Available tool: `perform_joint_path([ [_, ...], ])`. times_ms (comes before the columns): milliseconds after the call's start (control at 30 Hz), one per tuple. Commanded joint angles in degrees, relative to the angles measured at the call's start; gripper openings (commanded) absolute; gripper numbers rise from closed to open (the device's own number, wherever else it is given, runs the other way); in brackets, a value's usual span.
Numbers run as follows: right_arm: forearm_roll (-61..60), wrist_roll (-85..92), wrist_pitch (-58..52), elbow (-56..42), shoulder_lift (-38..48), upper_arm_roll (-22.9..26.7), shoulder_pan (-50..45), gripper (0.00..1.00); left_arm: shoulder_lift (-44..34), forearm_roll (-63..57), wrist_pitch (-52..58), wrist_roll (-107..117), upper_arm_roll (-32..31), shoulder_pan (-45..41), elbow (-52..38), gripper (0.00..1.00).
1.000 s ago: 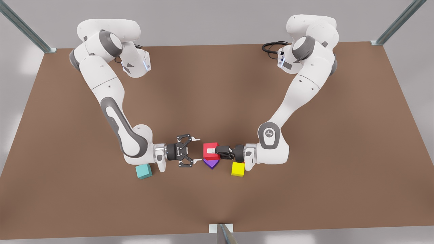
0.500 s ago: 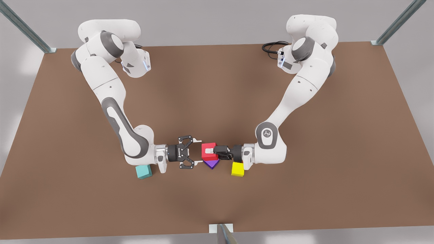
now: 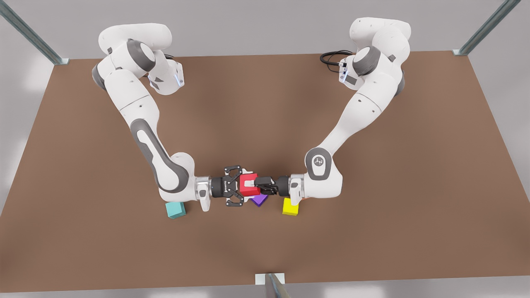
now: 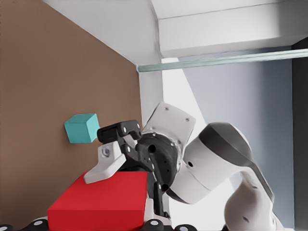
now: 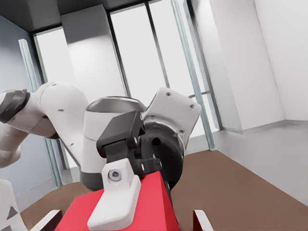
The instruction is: Pick up red wooden cube and pass to hand red wooden cube and place in blue wooden cube
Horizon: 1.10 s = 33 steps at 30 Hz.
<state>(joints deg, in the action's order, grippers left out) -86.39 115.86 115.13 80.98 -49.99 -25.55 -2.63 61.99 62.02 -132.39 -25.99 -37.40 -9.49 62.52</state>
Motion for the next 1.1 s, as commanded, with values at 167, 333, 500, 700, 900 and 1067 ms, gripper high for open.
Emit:
perform_joint_path([
  [167, 0.35, -0.28, 0.18, 0.14, -0.54, 0.15, 0.08, 1.0, -0.11, 0.21, -0.15, -1.96, -0.04, 0.09, -0.03, 0.69],
  [333, 0.26, -0.28, 0.0, 0.05, -0.98, 0.15, 0.08, 1.0, -0.11, 0.21, -0.15, -1.78, -0.22, 0.09, -0.03, 0.69],
  [500, 0.17, -0.37, 0.09, -0.13, -1.16, 0.06, -0.01, 0.99, -0.03, 0.21, -0.33, -1.96, -0.57, 0.0, -0.03, 0.69],
  [700, 0.17, -0.28, 0.27, -0.48, -1.16, 0.06, -0.18, 0.67, -0.03, 0.12, 0.02, -2.13, -0.57, 0.44, 0.24, 0.69],
  [900, 0.17, -0.37, 0.27, -0.48, -1.16, 0.06, -0.18, 0.67, -0.03, 0.12, 0.2, -2.4, -0.57, 0.61, 0.33, 0.69],
  [1067, 0.17, -0.37, 0.27, -0.48, -1.16, 0.06, -0.18, 0.67, -0.03, -0.05, 0.46, -2.49, -0.57, 1.4, 0.41, 0.7],
])
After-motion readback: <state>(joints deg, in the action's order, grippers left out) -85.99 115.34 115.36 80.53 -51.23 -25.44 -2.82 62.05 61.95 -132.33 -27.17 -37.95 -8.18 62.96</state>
